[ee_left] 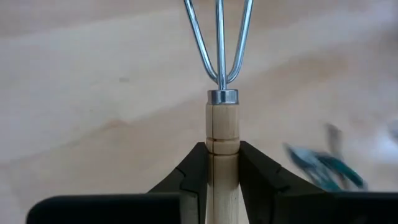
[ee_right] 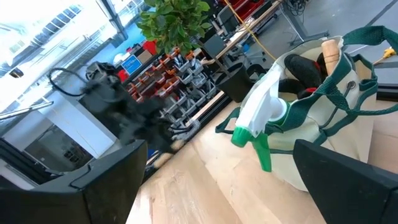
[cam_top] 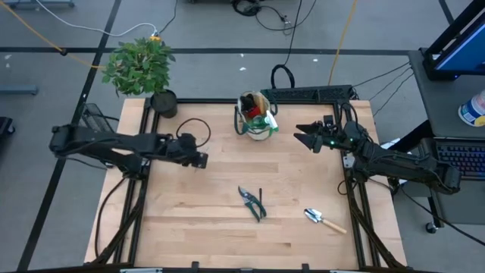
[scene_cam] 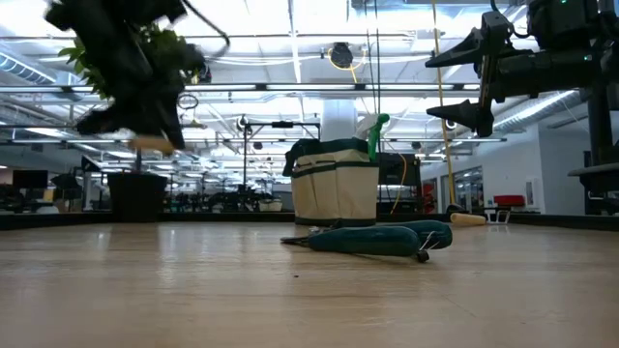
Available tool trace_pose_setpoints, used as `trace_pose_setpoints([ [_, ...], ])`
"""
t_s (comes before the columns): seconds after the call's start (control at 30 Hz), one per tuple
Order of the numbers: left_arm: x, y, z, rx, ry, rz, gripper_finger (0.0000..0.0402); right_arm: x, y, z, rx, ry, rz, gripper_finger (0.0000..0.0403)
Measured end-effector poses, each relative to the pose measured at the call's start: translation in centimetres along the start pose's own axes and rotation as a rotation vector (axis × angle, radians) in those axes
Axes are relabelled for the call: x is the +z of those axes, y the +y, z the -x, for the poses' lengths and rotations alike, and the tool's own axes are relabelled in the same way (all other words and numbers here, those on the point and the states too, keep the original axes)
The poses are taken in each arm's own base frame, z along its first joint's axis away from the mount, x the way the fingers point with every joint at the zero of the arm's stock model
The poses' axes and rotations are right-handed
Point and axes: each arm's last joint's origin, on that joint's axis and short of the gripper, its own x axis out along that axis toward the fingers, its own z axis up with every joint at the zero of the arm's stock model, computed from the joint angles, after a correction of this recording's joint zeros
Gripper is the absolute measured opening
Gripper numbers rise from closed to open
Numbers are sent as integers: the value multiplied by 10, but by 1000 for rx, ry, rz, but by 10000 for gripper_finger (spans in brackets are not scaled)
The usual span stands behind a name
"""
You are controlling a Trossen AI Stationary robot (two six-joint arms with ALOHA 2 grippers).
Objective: Pick & Place Garden tools in Gardening bag
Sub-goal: Put the left hand rake into the gardening bag
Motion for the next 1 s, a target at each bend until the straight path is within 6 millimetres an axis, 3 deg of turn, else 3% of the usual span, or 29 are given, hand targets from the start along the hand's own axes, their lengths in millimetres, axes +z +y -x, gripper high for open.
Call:
trace_pose_setpoints([
  [0.2,-9,-22,27,-290,-53,-90,65,0,0,0,1,0,2,394],
  [0.47,-14,-51,44,-605,-124,-197,65,4,2,-1,10,-49,8,394],
  [0.8,-3,-77,46,-880,-193,-184,65,15,12,1,111,-172,-64,394],
  [1.0,2,-81,39,-926,-149,-132,65,25,21,5,203,-285,-50,394],
])
